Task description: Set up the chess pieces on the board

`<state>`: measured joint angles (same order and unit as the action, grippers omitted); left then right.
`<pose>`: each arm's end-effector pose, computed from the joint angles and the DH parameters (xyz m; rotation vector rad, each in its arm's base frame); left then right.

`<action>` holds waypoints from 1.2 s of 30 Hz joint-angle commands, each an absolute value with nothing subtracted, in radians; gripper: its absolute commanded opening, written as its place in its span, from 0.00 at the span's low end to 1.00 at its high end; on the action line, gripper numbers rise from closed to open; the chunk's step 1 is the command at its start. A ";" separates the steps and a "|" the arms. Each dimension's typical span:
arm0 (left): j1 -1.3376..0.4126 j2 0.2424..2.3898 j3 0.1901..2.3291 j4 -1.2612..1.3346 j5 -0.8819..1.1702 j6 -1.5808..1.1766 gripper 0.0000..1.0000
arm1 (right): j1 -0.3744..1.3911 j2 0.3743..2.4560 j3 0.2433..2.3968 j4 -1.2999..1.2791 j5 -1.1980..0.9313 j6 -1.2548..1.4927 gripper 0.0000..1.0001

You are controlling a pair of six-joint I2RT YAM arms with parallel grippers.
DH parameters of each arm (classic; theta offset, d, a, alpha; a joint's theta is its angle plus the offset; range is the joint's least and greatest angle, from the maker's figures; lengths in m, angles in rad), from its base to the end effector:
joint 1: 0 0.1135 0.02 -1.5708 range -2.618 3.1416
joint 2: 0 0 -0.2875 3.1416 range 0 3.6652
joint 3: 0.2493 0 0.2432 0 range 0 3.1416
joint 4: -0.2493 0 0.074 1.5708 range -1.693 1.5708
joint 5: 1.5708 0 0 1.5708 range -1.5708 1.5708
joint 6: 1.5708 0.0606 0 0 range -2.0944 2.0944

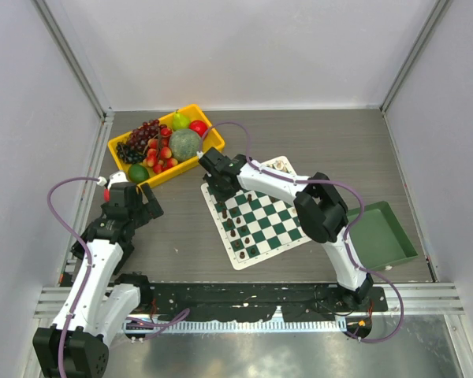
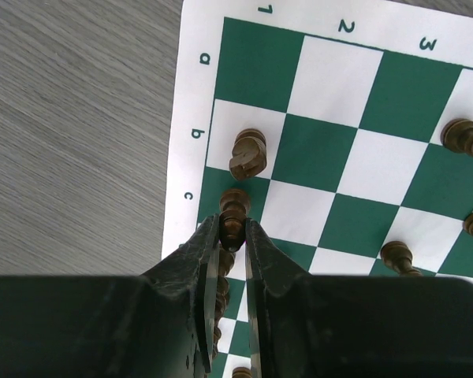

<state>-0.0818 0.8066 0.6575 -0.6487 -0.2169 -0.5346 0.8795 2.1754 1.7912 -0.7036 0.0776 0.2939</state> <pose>0.1566 0.0002 0.2501 -0.6271 2.2599 -0.0462 0.3140 0.3721 0.1983 -0.7500 2.5768 0.2792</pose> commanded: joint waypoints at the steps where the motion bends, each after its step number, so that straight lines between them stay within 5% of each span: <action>1: -0.077 0.796 0.655 -0.638 -0.227 -0.535 0.99 | 0.882 2.187 1.807 -0.681 0.068 0.293 0.17; 11: -0.077 0.798 0.650 -0.637 -0.227 -0.534 0.99 | 0.884 2.195 1.807 -0.684 0.063 0.288 0.18; 25: -0.077 0.790 0.658 -0.643 -0.232 -0.532 0.99 | 0.885 2.169 1.868 -0.693 0.054 0.271 0.44; 36: -0.077 0.792 0.663 -0.644 -0.230 -0.534 0.99 | 0.862 2.019 1.774 -0.658 0.138 0.279 0.50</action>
<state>-0.0818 0.8066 0.6556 -0.6491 -0.2169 -0.5354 0.8787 2.1658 1.8053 -0.6964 0.0845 0.2825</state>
